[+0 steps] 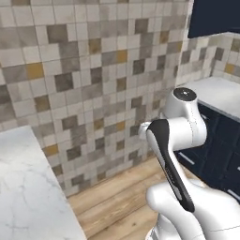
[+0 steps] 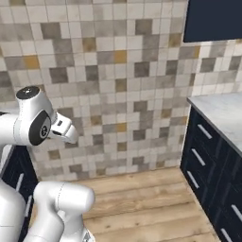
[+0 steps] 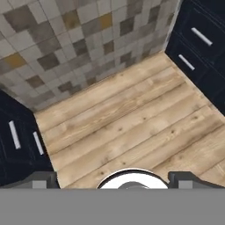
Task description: Locate and retrieve the dish brush and dish brush from the cabinet. Place them next to the sink.
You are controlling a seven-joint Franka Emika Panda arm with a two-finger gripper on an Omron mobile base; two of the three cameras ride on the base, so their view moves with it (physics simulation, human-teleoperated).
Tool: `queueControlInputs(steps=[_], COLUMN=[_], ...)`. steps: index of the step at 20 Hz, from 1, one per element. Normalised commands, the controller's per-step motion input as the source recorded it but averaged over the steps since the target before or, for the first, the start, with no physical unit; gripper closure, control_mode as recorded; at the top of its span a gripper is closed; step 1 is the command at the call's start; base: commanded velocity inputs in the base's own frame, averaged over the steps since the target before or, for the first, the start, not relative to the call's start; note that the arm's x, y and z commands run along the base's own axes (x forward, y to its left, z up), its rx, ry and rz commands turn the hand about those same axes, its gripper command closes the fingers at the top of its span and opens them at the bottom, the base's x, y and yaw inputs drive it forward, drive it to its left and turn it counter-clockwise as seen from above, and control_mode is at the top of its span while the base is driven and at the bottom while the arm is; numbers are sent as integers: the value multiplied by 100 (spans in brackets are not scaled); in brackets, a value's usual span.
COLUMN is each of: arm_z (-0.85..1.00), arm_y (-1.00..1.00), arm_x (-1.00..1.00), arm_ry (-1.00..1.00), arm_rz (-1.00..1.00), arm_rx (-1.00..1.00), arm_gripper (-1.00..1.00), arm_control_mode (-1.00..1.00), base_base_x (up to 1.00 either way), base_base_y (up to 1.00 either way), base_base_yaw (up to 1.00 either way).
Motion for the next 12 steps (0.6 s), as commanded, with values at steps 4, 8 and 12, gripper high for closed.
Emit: queueControlInputs(steps=[4,8,12], arm_z=[0,0,0], arm_y=[0,0,0], arm_x=[0,0,0], arm_ry=[0,0,0], arm_rz=[0,0,0], arm_rx=[0,0,0], arm_gripper=[-100,-100,-100], arm_control_mode=[100,100,100], base_base_x=[2,10,23], base_base_y=[5,12,20], base_base_yaw=[-45,-42,-39])
